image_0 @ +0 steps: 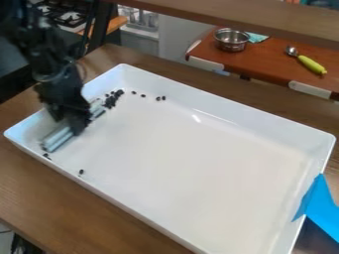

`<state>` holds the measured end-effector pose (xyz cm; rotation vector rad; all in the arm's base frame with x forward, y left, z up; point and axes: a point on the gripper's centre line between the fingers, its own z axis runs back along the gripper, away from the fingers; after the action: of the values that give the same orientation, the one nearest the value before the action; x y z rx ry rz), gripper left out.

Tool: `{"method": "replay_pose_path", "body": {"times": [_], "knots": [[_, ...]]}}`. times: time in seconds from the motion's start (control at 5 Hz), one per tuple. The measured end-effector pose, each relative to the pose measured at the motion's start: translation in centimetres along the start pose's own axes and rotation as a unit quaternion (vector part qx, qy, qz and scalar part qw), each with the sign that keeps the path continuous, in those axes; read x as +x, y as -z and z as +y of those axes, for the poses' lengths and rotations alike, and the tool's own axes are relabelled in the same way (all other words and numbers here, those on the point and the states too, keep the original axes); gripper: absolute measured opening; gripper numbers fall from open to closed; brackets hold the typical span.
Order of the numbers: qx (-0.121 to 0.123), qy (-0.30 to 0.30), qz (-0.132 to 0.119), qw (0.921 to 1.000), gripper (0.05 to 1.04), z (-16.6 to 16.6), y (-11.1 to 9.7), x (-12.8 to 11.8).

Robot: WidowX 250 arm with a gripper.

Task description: Sweep into pile

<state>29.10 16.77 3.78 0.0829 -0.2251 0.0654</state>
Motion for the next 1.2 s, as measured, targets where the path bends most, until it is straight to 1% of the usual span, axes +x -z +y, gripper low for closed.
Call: {"method": "replay_pose_path", "body": {"times": [0.2,0.4,0.6,0.8,1.0,1.2], "knots": [[-0.019,0.009,0.009,0.9997,0.39,0.4,-0.3,-1.0],[-0.072,-0.007,0.028,0.997,0.39,-1.3,-2.2,-1.8],[-0.127,-0.037,0.025,0.9909,0.39,-5.1,-5.3,-0.5],[-0.153,-0.05,0.025,0.9866,0.39,-10.1,-7.0,2.1],[-0.142,-0.049,0.02,0.9884,0.39,-14.1,-6.4,4.3],[-0.131,-0.041,0.032,0.99,0.39,-17.3,-3.0,6.4]]}}
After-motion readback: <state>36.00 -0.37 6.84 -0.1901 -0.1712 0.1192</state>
